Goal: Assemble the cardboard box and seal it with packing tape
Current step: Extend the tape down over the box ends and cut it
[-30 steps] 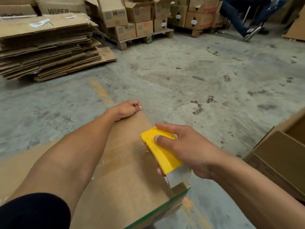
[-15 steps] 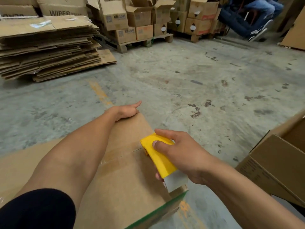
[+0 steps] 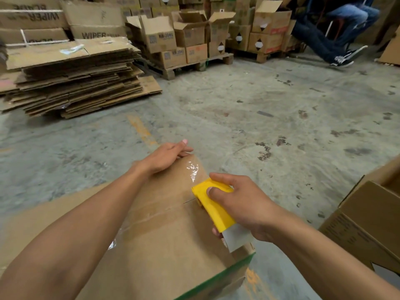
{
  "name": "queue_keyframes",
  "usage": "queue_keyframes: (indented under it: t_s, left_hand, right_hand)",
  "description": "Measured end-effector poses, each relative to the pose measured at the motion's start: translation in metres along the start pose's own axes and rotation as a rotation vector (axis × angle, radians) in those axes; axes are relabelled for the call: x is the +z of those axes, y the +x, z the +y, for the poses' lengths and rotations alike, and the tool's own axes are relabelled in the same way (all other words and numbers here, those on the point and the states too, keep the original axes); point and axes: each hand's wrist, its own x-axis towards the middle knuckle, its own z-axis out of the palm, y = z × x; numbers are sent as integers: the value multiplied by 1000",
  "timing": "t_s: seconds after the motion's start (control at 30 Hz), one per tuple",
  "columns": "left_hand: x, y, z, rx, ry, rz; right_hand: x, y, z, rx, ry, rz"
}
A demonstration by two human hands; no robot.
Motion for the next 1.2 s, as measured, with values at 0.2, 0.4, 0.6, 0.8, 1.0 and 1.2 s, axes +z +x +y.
queue_keyframes:
  t_s: [0.2, 0.4, 0.6, 0.8, 1.0, 1.2]
  left_hand:
    - [-3, -6, 2, -9, 52, -72]
    - [8, -25, -10, 268, 564, -177]
    - [34, -54, -9, 336, 675, -186]
    - [40, -54, -11, 334, 770, -117]
    - [35, -52, -4, 310, 806, -140]
    - [41, -62, 9, 174, 853, -102]
  right_hand:
    - [-1, 2, -1, 11, -1, -7]
    - [-1, 6, -1, 11, -8, 20]
    - [-1, 12, -4, -8, -85, 47]
    - [-3, -3, -4, -45, -121, -2]
    - [-21, -34, 13, -32, -193, 8]
    - [-27, -56, 30, -31, -165, 73]
